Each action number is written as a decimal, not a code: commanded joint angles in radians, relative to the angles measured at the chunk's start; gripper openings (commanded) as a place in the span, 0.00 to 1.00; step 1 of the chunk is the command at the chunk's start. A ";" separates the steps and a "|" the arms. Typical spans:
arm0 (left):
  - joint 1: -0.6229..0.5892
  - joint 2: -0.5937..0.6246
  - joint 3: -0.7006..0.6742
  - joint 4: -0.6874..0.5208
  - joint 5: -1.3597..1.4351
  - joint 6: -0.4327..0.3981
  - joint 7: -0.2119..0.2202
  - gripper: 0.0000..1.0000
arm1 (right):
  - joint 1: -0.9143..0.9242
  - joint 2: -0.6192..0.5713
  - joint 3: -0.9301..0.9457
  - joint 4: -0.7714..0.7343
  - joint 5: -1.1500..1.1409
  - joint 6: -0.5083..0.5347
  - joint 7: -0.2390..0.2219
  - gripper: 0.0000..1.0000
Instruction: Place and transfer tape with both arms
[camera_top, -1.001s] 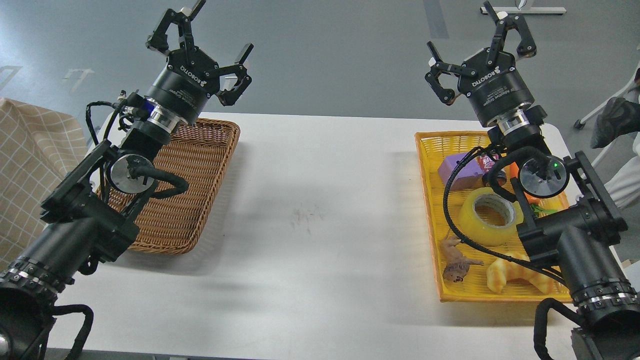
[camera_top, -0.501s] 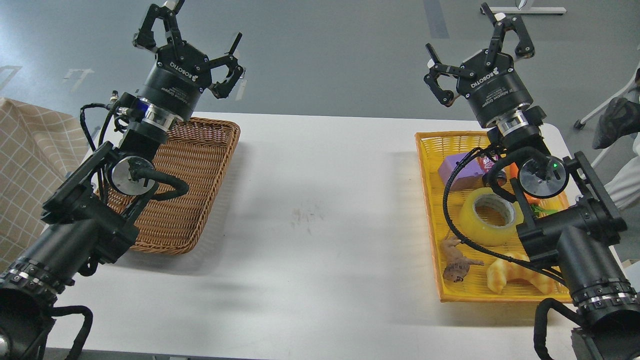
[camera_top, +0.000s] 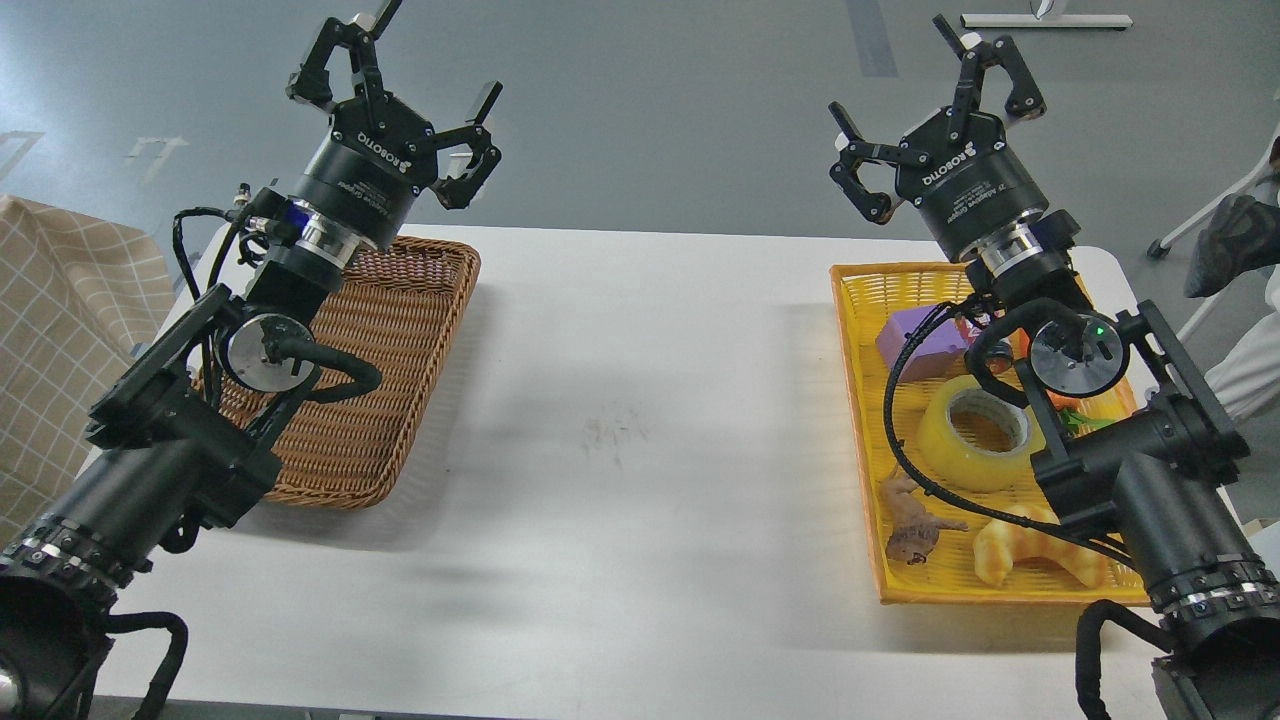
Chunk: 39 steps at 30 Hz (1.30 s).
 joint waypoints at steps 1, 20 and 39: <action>0.001 -0.002 -0.001 0.000 -0.001 0.000 0.004 0.98 | 0.006 -0.043 -0.033 0.001 -0.002 0.000 0.003 1.00; 0.003 0.001 -0.008 0.000 -0.001 0.000 -0.001 0.98 | 0.102 -0.385 -0.344 0.022 -0.034 0.000 0.009 1.00; 0.001 0.010 -0.008 -0.004 -0.001 0.000 0.001 0.98 | 0.099 -0.622 -0.439 0.237 -0.879 0.000 0.009 1.00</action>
